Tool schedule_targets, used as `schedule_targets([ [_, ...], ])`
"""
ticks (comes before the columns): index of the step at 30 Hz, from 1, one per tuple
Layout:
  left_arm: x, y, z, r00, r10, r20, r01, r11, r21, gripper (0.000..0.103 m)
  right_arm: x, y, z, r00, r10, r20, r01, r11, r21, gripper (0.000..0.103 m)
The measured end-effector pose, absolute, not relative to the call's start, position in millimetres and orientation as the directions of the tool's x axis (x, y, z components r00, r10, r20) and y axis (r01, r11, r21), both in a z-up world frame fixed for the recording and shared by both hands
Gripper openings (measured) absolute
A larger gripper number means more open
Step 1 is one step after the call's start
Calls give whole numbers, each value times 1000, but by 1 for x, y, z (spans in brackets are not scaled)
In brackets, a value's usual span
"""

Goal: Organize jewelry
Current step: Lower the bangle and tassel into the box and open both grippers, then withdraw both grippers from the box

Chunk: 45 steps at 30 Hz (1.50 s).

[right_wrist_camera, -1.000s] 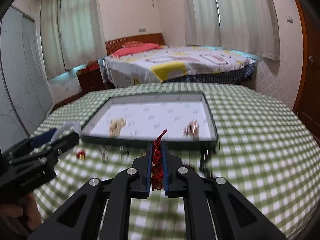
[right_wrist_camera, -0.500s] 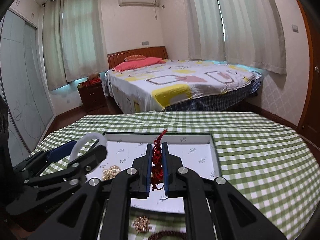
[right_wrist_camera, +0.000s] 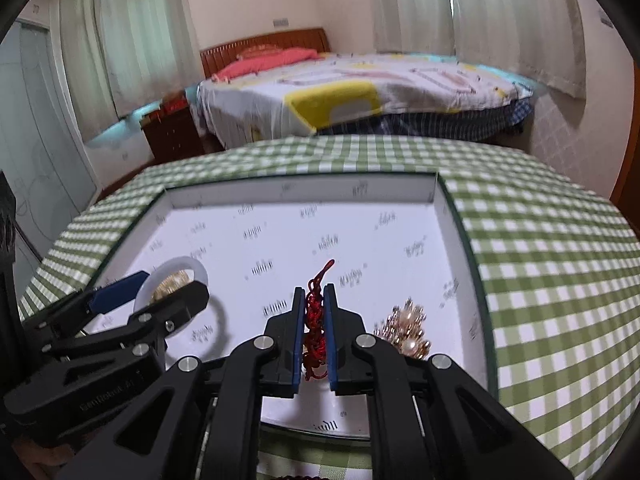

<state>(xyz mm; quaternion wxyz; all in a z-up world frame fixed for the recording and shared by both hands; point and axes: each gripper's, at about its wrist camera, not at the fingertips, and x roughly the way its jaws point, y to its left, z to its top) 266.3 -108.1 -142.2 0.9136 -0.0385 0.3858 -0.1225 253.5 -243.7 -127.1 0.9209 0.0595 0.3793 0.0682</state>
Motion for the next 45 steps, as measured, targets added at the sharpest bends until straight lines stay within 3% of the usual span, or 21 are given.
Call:
schedule_targets([
  [14,273,-112,-148,637,-278,-719,217,960,-179,69,260,-246,-136,673,171,-720,-85,984,154,11],
  [20,271,-114,-146,644,-284,-711,224,958,-179,71,259,-249,-137,676,165,-718,-72,985,158,19],
  [25,269,-113,-144,648,-286,-706,224,957,-182,73,257,-249,-136,680,156,-717,-70,986,148,21],
  [28,267,-111,-141,659,-285,-696,219,958,-186,78,255,-251,-135,683,151,-714,-65,987,146,22],
  [45,241,-104,-105,755,-246,-608,216,968,-124,78,230,-248,-108,736,123,-666,-57,991,120,33],
])
